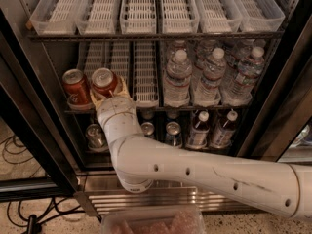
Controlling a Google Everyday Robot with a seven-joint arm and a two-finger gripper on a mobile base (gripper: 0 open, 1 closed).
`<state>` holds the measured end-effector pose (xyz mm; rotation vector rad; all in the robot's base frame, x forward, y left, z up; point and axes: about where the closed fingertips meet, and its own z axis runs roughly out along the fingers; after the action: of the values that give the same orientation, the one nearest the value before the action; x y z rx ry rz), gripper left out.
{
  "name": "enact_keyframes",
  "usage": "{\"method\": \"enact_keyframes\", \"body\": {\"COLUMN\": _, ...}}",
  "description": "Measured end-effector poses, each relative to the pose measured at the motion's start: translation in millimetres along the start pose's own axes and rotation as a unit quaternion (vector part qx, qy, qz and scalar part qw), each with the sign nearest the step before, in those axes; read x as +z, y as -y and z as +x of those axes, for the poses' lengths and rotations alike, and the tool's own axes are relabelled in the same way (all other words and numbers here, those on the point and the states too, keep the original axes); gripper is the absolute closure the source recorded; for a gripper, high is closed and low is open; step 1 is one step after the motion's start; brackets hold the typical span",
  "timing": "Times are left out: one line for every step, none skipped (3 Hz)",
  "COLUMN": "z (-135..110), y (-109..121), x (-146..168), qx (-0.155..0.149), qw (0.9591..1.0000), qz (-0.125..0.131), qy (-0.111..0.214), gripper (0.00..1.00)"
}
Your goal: Pick coke can from middle shelf of fridge
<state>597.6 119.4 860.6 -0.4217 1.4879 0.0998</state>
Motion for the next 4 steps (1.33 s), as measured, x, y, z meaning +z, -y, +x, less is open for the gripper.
{"method": "enact_keyframes", "body": {"z": -10, "y": -3, "x": -6, "qx": -0.004, "qw": 0.9996, "qz": -0.025, "qy": 0.007, "gripper": 1.0}}
{"method": "enact_keyframes", "body": {"z": -22, "y": 1, "x": -22, "qx": 0.0, "qw": 0.9983, "qz": -0.057, "qy": 0.01, "gripper": 1.0}}
{"method": "enact_keyframes", "body": {"z": -34, "y": 19, "x": -44, "qx": 0.013, "qw": 0.9962, "qz": -0.086, "qy": 0.006, "gripper": 1.0}}
{"method": "enact_keyframes", "body": {"z": -37, "y": 38, "x": -64, "qx": 0.02, "qw": 0.9936, "qz": -0.111, "qy": -0.013, "gripper": 1.0}}
